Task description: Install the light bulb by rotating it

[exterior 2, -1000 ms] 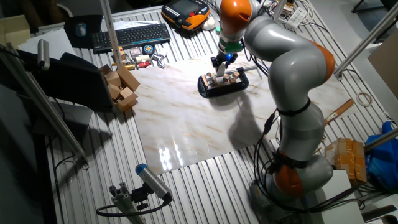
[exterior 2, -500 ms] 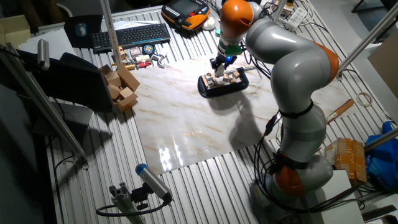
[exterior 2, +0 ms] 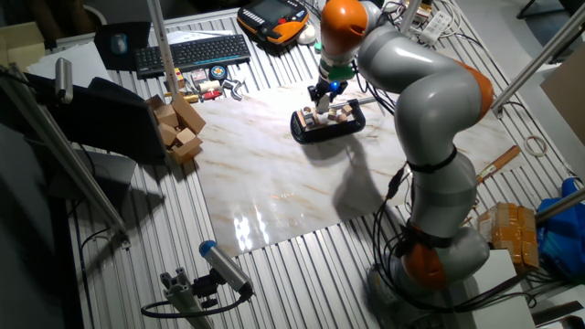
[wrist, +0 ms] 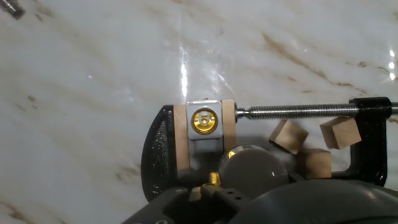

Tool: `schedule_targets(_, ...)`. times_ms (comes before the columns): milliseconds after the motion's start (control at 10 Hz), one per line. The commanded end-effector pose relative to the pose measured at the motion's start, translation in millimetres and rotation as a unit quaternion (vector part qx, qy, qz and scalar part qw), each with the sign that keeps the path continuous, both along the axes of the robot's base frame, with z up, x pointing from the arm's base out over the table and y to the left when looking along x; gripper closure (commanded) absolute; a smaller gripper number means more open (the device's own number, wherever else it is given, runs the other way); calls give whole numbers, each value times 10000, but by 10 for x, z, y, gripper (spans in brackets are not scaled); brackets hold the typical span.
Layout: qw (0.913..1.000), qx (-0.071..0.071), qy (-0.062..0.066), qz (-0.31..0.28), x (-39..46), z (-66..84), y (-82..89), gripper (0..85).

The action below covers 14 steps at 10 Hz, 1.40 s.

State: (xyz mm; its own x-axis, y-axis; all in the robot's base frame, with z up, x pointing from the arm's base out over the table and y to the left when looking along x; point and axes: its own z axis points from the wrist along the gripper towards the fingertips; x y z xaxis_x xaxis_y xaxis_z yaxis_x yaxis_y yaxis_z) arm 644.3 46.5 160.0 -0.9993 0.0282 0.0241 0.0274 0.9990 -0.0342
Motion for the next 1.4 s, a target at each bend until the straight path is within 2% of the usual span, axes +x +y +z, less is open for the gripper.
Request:
schedule_targets(0,10000,7,34,23,-2,1,-1,850)
schedule_targets(100,10000,22,81,30,-2,1,-1,850)
schedule_targets(200,9998,144,141,-1,-2,1,-1,850)
schedule_targets(300,9997,190,164,-8,-2,1,-1,850)
schedule_targets(600,9997,236,57,-6,-2,1,-1,850)
schedule_targets(700,9998,191,-4,48,-2,1,-1,850)
schedule_targets(800,9998,153,-87,72,37,23,67,850)
schedule_targets(1000,9999,69,-117,97,75,67,198,850)
schedule_targets(1300,9998,115,-148,97,139,2,298,850)
